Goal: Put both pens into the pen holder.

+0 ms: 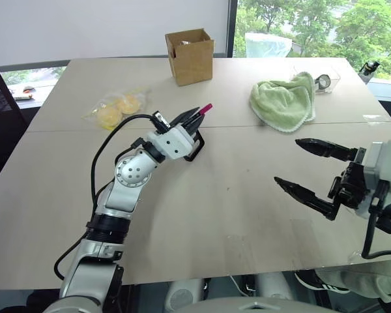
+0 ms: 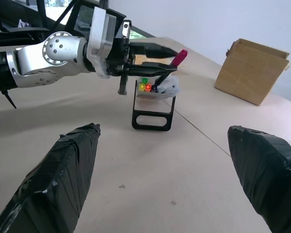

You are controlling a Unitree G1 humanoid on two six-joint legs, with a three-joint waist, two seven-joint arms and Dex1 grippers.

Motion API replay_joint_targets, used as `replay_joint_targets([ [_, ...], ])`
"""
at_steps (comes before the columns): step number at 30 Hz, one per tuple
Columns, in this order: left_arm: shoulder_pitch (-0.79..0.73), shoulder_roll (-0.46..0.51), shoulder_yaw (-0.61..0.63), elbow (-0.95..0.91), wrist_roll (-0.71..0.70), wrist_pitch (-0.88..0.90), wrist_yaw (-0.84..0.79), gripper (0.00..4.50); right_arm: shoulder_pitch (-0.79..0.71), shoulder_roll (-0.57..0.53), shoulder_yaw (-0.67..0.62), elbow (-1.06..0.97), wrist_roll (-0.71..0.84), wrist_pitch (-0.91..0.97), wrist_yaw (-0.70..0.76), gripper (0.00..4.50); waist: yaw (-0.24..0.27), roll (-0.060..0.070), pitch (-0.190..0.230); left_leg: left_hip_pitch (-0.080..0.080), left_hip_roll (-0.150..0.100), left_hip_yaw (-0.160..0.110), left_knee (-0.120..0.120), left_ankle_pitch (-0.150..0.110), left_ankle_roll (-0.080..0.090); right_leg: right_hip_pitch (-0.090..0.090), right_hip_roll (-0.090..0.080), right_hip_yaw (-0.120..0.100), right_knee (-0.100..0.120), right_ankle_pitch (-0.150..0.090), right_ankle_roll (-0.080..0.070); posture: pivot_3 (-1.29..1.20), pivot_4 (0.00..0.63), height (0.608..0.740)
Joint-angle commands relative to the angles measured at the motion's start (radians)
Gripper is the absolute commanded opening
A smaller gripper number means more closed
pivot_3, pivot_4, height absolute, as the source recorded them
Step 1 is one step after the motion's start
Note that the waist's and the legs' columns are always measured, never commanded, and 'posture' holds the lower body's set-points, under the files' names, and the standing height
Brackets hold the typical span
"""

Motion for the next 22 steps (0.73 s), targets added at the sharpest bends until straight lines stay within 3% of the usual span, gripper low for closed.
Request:
replay_joint_targets([
  [1, 0.022, 0.027, 0.021, -0.119, -0.134, -0.031, -0.076, 2.58, 0.000, -0.013, -0.029, -0.024, 0.010, 0.002, -0.004, 4.50, -0.001, 0.000, 0.000, 0.000, 0.000, 0.000, 0.000, 0.000, 0.000, 0.000, 0.000, 0.000, 0.000, 0.000, 0.000, 0.00, 0.150, 0.740],
  [4, 0.067, 0.058, 0.003, -0.211, -0.273, 0.041, -0.186, 2.58, 0.014, -0.025, -0.022, -0.015, -0.012, 0.007, 0.011, 4.50, -0.001, 0.000, 0.000, 0.000, 0.000, 0.000, 0.000, 0.000, 0.000, 0.000, -0.001, 0.000, 0.000, -0.001, -0.001, 0.00, 0.150, 0.740],
  [7, 0.160, 0.105, -0.012, -0.356, -0.492, 0.332, -0.275, 2.58, 0.039, -0.022, -0.017, 0.001, -0.032, 0.006, 0.022, 4.50, -0.005, 0.001, 0.000, 0.000, 0.000, 0.000, 0.000, 0.000, 0.000, 0.000, -0.001, 0.000, 0.000, -0.001, -0.001, 0.00, 0.150, 0.740],
  [9, 0.252, 0.172, 0.018, -0.480, -0.716, 0.604, -0.272, 2.58, 0.078, -0.029, -0.019, 0.009, -0.084, 0.012, 0.014, 4.50, -0.007, 0.002, 0.000, 0.000, 0.000, 0.000, 0.000, 0.000, 0.000, 0.000, -0.001, 0.000, 0.000, -0.001, -0.001, 0.00, 0.150, 0.740],
  [10, 0.302, 0.211, 0.034, -0.523, -0.762, 0.684, -0.281, 2.58, 0.102, -0.027, -0.027, 0.011, -0.093, 0.017, 0.014, 4.50, -0.007, 0.002, 0.000, 0.000, 0.001, 0.000, 0.000, 0.000, 0.000, 0.000, 0.000, 0.000, 0.000, -0.001, -0.001, 0.00, 0.150, 0.740],
  [14, 0.465, 0.293, 0.143, -0.609, -0.882, 0.872, -0.243, 2.58, 0.238, 0.000, -0.084, 0.001, -0.127, 0.020, 0.026, 4.50, -0.010, 0.004, 0.001, 0.001, 0.001, -0.001, -0.001, 0.000, 0.000, 0.000, 0.000, 0.000, 0.000, -0.001, 0.000, 0.00, 0.150, 0.740],
  [18, 0.557, 0.294, 0.261, -0.634, -0.935, 0.964, -0.182, 2.58, 0.402, 0.038, -0.156, -0.013, -0.177, -0.010, 0.072, 4.50, 0.000, 0.005, 0.001, 0.001, 0.001, -0.001, -0.001, 0.000, 0.000, 0.000, 0.000, -0.001, 0.000, -0.004, 0.003, 0.00, 0.150, 0.740],
  [22, 0.609, 0.298, 0.309, -0.667, -0.935, 1.005, -0.174, 2.58, 0.470, 0.069, -0.181, 0.023, -0.224, -0.048, 0.103, 4.50, -0.001, 0.005, 0.000, 0.003, 0.001, -0.001, -0.001, -0.003, -0.005, 0.000, 0.000, -0.001, 0.000, -0.004, 0.004, 0.00, 0.150, 0.740],
])
